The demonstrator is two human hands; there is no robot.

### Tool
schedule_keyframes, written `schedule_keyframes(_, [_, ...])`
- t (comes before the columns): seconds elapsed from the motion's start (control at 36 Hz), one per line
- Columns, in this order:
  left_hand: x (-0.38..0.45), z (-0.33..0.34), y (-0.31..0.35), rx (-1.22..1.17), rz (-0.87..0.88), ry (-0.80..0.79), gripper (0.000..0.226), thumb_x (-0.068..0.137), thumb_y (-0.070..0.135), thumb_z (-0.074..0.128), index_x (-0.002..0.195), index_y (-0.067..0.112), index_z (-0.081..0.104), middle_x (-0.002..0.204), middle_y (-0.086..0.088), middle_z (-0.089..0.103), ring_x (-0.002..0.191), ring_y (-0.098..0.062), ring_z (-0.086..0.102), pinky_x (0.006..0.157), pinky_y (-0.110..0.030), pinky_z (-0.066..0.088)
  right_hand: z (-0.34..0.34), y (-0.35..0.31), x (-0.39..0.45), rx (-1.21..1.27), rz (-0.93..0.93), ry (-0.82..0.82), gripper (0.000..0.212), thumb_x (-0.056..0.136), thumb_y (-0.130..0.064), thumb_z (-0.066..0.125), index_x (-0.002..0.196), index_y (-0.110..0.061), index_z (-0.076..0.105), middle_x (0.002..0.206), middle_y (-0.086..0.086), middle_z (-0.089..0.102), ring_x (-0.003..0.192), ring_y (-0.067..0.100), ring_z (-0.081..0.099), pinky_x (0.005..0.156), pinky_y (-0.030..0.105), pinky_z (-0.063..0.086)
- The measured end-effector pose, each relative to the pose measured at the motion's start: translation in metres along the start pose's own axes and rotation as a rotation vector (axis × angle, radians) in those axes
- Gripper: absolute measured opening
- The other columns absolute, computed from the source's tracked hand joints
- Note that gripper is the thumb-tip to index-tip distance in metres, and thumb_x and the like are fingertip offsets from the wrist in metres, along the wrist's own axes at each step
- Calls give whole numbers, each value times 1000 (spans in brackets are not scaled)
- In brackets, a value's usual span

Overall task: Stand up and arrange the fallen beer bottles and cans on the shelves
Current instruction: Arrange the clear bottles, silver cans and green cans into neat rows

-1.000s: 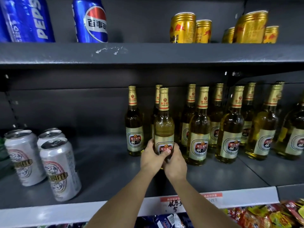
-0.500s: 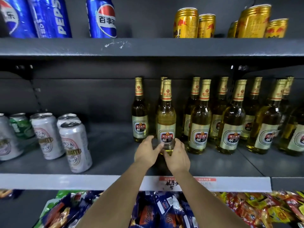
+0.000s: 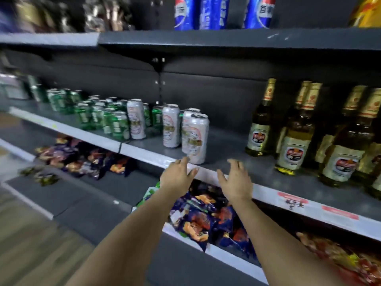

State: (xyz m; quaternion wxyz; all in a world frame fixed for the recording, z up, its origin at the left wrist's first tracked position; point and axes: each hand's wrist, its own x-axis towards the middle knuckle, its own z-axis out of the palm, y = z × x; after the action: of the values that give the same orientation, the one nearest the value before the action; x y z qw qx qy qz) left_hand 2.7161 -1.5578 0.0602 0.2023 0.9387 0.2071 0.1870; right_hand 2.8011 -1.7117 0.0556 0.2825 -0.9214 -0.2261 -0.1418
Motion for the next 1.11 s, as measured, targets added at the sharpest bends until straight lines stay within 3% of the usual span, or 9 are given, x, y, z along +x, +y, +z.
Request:
schedule_keyframes(0.17, [-69,-51,-132,162,-260,-44,53,99,52,38,137,15,43,136,-9,51,127,-30,44,98,-38,38,71,-106,-52,13,-127,-188,53,96,-46,49,140,-17,41,139,3,49,126,24,46,96,35,41])
schedule_keyframes(0.33, [-150,-96,-264,198,-558,-108,60,98,58,33,140,15,41,143,-10,47,132,-30,41,104,-41,36,145,-209,-117,14,-280,-423,63,96,-48,46,149,-16,31,154,3,36,137,23,37,104,34,34])
schedule_keyframes(0.61, [-257,-133,-397,248,-842,-106,63,97,60,31,135,13,48,140,-10,50,132,-28,43,105,-39,39,241,-344,-196,20,-502,-733,68,96,-53,43,152,-19,24,158,0,27,142,20,31,112,34,27])
schedule_keyframes(0.83, [-256,-156,-490,254,-958,-128,64,97,60,30,138,12,45,144,-10,46,133,-28,43,104,-38,39,317,-428,-194,10,-571,-867,75,94,-58,44,154,-23,17,161,0,18,143,23,28,114,37,24])
schedule_keyframes(1.11, [-170,-213,-609,314,-1020,-109,63,97,61,32,135,13,45,141,-10,48,129,-29,45,98,-39,40,415,-545,-113,-44,-664,-956,80,93,-62,42,155,-22,12,163,2,12,145,26,23,118,41,15])
